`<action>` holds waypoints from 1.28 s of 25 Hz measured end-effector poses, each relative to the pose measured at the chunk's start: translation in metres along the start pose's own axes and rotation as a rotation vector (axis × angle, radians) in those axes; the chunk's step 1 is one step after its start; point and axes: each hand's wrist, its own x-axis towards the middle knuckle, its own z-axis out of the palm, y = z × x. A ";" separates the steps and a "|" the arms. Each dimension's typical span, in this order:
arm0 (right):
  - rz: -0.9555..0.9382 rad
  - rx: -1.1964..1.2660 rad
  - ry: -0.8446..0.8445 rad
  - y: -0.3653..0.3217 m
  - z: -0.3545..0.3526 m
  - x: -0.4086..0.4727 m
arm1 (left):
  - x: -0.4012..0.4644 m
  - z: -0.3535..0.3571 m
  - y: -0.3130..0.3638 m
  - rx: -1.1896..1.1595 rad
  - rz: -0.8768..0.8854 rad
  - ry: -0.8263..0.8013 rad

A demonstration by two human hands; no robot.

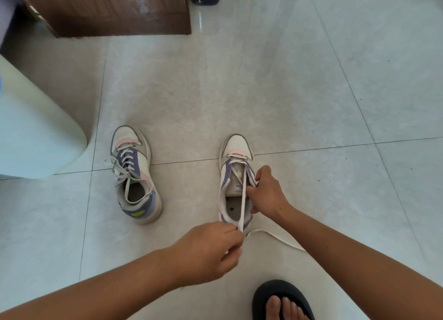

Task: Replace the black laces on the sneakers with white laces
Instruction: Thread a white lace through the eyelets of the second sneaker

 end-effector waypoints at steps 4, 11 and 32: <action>-0.008 0.006 -0.003 0.000 0.002 0.000 | 0.002 -0.001 0.004 -0.060 0.008 0.012; -0.118 -0.109 0.041 0.005 0.001 -0.010 | -0.004 -0.004 0.000 -0.174 -0.183 0.117; -0.222 0.177 0.162 0.005 -0.055 -0.029 | -0.037 -0.044 -0.064 0.318 -0.134 0.340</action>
